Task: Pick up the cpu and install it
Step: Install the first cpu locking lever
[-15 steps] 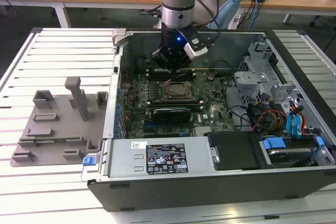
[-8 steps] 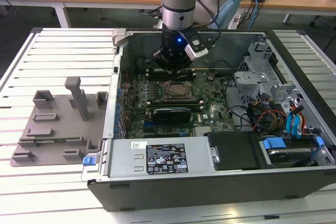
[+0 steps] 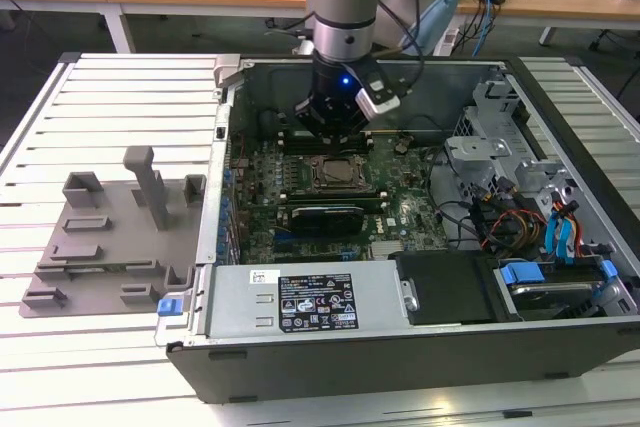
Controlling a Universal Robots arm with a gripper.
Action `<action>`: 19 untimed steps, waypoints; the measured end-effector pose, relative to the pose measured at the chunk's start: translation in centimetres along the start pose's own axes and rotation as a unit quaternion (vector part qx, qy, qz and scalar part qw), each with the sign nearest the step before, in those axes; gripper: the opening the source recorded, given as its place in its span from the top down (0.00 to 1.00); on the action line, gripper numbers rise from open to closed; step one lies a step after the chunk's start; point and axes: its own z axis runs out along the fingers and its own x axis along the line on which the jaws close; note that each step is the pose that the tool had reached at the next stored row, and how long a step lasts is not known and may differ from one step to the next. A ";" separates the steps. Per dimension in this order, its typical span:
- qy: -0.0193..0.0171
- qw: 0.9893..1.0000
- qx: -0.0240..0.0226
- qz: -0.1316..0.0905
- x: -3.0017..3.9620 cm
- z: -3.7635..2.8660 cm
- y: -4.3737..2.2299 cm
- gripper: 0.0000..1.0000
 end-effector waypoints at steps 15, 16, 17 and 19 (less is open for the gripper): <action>0.000 1.000 0.000 0.000 -2.06 0.60 -0.11 0.89; 0.000 1.000 0.000 0.000 -2.14 0.61 -0.12 0.89; 0.000 1.000 0.000 0.000 -2.28 0.62 -0.13 0.89; 0.000 1.000 0.000 0.000 -2.40 0.21 -0.15 0.89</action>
